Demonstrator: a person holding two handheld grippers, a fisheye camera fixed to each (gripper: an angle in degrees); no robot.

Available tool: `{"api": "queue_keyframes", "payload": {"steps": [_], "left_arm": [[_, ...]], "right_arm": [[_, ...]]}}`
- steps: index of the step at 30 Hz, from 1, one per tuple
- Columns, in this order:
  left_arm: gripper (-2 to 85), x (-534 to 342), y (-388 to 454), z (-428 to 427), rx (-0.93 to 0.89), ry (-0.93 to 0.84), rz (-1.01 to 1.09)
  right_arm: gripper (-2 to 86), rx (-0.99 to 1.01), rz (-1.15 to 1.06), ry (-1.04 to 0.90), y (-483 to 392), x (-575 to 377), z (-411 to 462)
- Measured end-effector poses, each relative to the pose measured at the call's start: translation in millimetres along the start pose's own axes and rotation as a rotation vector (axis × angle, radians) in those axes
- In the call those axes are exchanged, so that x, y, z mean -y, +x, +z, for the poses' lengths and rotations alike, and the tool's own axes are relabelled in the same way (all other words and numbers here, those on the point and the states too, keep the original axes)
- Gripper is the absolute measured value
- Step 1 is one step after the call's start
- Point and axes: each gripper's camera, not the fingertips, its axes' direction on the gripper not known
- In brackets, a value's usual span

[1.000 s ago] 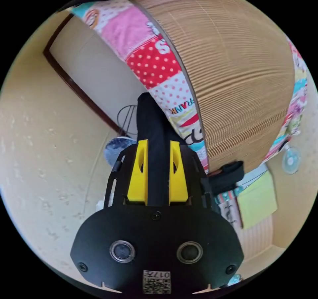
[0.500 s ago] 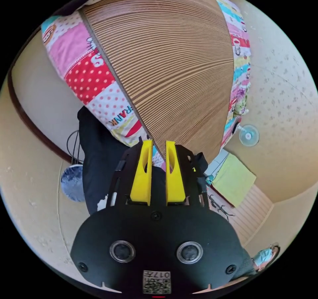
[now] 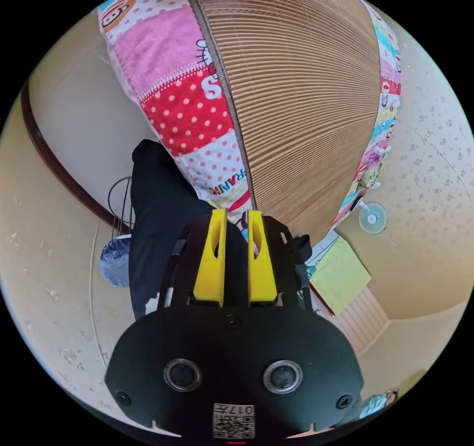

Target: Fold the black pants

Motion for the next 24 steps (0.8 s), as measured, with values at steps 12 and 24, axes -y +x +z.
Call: {"api": "queue_keyframes", "payload": {"steps": [12,24], "left_arm": [[7.8,17.5,6.0,-169.0,-0.128,0.087,0.036],[9.6,69.2,-25.9,-335.5,-0.578,0.439,-0.246]], "right_arm": [[0.3,-0.488,0.099,-0.041,0.9,19.4,183.5],[0.3,-1.189,-0.227,-0.341,-60.4,0.9,392.9]]}}
